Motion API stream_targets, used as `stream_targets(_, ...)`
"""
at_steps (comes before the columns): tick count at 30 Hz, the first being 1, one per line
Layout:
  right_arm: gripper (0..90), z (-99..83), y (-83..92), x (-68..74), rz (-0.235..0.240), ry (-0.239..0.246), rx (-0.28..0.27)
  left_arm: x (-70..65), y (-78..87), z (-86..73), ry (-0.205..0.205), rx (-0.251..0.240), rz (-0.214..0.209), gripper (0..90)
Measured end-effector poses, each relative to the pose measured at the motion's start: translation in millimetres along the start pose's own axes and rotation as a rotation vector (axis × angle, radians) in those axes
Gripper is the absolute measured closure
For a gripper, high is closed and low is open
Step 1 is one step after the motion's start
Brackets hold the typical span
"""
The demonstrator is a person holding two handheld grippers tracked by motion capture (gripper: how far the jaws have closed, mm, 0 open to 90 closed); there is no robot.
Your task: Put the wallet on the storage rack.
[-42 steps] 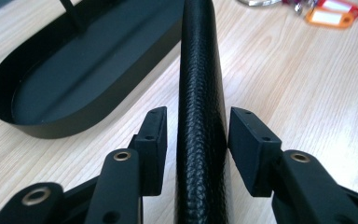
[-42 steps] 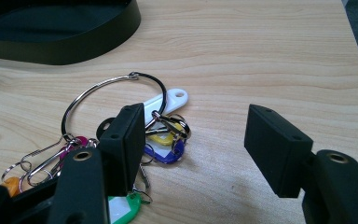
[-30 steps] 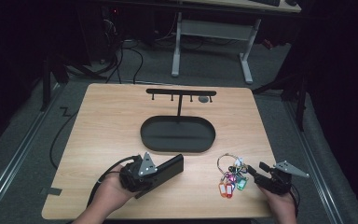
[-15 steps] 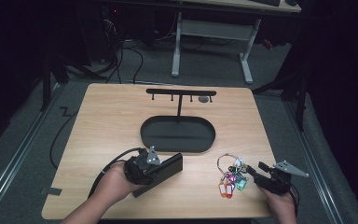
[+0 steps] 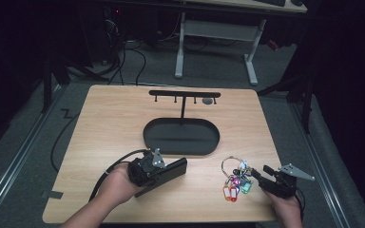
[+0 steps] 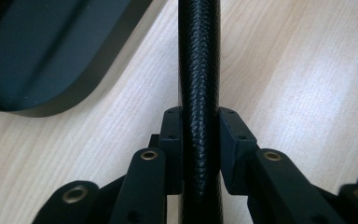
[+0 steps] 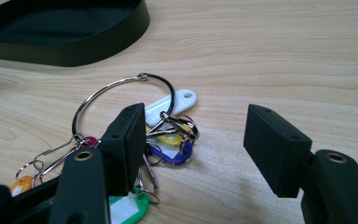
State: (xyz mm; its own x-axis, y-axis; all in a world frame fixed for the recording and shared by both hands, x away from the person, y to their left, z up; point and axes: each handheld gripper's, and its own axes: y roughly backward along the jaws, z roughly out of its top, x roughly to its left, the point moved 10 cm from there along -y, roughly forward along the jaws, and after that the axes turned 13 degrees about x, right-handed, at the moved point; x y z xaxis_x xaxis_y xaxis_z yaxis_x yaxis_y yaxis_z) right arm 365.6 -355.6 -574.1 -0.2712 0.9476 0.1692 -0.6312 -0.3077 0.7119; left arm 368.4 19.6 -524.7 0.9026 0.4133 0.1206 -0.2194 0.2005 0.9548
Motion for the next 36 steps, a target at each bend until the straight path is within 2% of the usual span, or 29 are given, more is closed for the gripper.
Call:
stream_targets(5,39.3,-0.7,0.2,-1.1,0.004,-0.007,-0.001,2.6,3.8,1.9,-0.018,0.002,0.011,74.2)
stream_targets(7,39.3,-0.9,0.0,-1.6,0.006,-0.006,-0.001,5.3,7.8,4.1,-0.019,-0.011,0.025,74.2)
stream_targets(10,39.3,-0.1,-0.1,-2.3,0.006,-0.008,-0.003,8.7,13.0,7.4,-0.025,-0.028,0.025,74.2)
stream_targets(15,39.3,-0.2,-0.1,-1.7,0.004,-0.003,-0.002,16.6,17.6,13.0,-0.055,-0.030,0.060,74.3)
stream_targets(24,39.3,-0.1,0.3,-1.8,0.008,-0.011,-0.004,23.9,19.3,32.6,-0.115,-0.059,0.094,74.2)
stream_targets(28,38.6,-1.1,1.8,-0.2,0.015,0.000,-0.009,27.8,18.8,38.8,-0.145,-0.042,0.114,74.2)
stream_targets(36,39.4,-2.5,5.4,3.0,0.027,0.010,-0.021,44.6,23.5,54.3,-0.170,-0.043,0.150,74.3)
